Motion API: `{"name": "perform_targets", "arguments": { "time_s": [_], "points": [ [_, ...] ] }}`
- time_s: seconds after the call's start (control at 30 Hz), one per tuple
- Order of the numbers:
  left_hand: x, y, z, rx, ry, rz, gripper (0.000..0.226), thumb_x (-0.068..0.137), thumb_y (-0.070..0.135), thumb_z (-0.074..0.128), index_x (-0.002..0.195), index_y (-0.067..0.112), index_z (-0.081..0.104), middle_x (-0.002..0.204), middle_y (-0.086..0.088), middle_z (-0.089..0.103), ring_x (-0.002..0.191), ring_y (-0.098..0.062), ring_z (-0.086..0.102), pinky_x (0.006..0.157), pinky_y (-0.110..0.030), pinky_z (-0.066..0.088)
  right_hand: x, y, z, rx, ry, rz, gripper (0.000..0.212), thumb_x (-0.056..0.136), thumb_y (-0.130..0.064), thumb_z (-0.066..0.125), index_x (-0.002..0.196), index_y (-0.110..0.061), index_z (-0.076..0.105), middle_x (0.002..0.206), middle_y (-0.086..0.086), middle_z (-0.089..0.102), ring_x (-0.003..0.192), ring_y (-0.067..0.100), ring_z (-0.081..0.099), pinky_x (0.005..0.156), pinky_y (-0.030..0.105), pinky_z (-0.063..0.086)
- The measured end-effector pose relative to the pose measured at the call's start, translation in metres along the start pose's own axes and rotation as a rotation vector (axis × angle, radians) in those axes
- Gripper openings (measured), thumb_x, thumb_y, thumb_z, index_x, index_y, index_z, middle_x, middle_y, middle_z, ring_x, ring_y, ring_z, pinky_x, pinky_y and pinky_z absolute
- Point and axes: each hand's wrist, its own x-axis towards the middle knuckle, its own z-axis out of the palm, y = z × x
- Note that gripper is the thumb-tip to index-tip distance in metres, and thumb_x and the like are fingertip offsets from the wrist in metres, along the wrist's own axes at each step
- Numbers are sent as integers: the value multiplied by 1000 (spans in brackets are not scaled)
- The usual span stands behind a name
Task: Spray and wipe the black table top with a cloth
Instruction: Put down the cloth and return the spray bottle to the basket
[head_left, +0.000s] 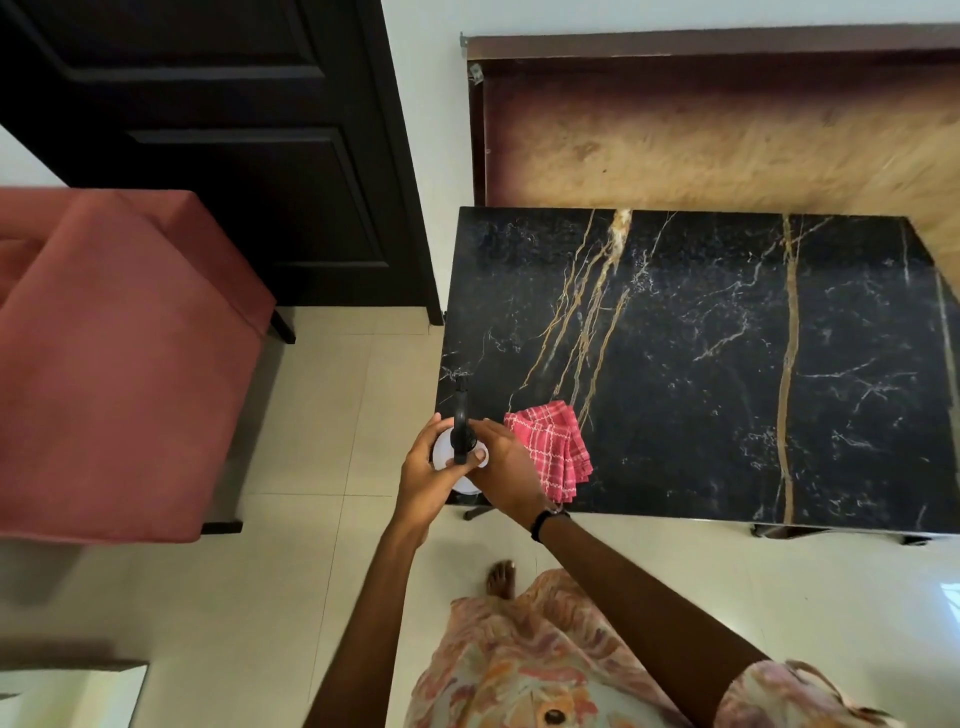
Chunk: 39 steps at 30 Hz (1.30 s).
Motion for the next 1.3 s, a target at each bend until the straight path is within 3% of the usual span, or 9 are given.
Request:
{"name": "perform_targets", "arguments": {
  "time_s": [0.1,0.23,0.37,0.53,0.73,0.87,0.93,1.1,1.3],
  "points": [
    [-6,0,-1,-12,-12,16,58,79,26,73,130,31,47,145,8,42,131,-13,40,96,-23,39,-1,-6,-10,43,-10,6,38,84,-11,69,122,-8,62,109,10,66,97,24,61,80,27,49],
    [-12,10,2,-115,-32,45,58,81,18,71,133,28,46,124,17,50,110,3,52,73,-4,47,-5,-10,-41,124,32,27,38,85,-22,70,120,-9,63,108,9,68,95,23,62,76,20,45],
    [-17,25,22,-133,-96,79,61,80,22,72,133,35,44,138,9,49,127,-9,45,92,-19,47,-16,-5,-89,187,100,45,49,83,-30,71,127,-12,58,121,7,66,107,20,60,84,18,44],
    [-30,53,89,-103,-233,109,61,77,25,75,125,47,45,135,7,51,114,-8,53,72,-14,49,-41,32,-158,233,167,70,48,81,-35,72,124,-17,60,120,4,66,109,18,61,91,30,50],
    [-56,83,208,-154,-381,121,62,77,20,76,128,42,48,134,8,55,121,-12,54,93,-31,54,-85,103,-247,193,214,75,43,82,-34,71,121,-18,61,119,4,66,107,19,61,92,36,51],
    [-70,97,285,-198,-441,122,62,78,16,74,128,40,46,131,12,54,117,-8,57,78,-22,56,-110,155,-305,163,211,76,43,84,-34,69,122,-16,60,120,6,65,107,22,60,92,38,52],
    [-76,103,322,-180,-479,116,64,79,18,73,129,42,43,131,13,52,116,-8,56,82,-27,55,-122,178,-332,152,222,87,42,84,-32,70,121,-15,60,117,5,66,105,22,61,91,39,52],
    [-81,122,403,-159,-567,64,62,78,23,74,129,42,42,126,9,55,114,-13,58,89,-34,54,-148,228,-390,188,282,147,40,84,-29,69,121,-15,60,116,5,67,105,19,62,89,30,51],
    [-68,140,484,-108,-602,19,66,71,25,80,128,35,47,126,0,58,113,-19,59,82,-31,58,-159,286,-450,214,339,194,39,85,-31,68,121,-19,60,118,2,66,103,14,60,78,16,45]
  ]
}}
